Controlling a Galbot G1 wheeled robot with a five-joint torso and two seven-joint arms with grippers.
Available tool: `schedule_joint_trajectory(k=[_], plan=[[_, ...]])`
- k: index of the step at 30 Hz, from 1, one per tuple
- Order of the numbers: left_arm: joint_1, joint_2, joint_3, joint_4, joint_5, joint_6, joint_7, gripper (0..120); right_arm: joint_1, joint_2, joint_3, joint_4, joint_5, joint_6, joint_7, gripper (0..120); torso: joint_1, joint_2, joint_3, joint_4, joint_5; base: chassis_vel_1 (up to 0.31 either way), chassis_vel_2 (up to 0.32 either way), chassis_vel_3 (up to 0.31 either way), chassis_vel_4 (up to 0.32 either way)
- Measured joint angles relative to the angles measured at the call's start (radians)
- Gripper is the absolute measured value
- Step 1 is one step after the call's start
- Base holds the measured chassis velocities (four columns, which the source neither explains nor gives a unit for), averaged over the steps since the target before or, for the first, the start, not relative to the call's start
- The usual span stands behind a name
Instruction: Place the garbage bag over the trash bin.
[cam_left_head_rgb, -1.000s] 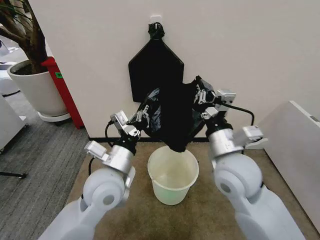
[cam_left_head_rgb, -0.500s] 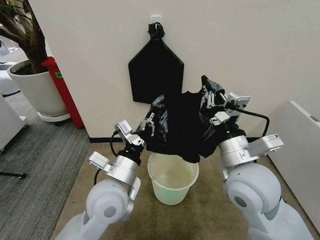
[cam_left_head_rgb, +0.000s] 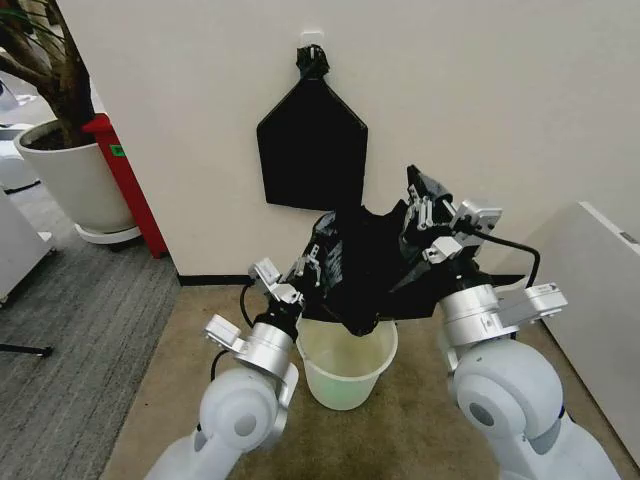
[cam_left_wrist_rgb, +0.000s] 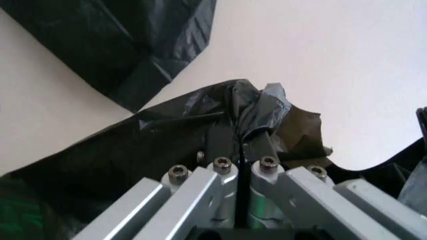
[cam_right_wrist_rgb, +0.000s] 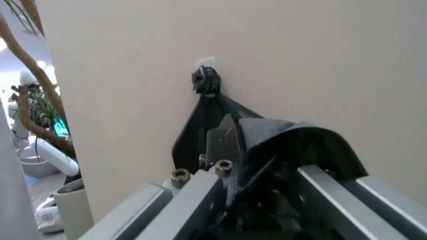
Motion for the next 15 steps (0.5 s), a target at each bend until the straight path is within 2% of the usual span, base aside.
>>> schedule_joint_trajectory(k=[15], plan=[[0.087,-0.022,-0.02,0.012,0.07,-0.014,-0.006,0,-0.091,0.07,-0.067,-0.05,-0.087,0.059,-0.021,0,0.0,0.0,0.0,0.0,-0.0002,0.0,0.0,0.0,0.0]])
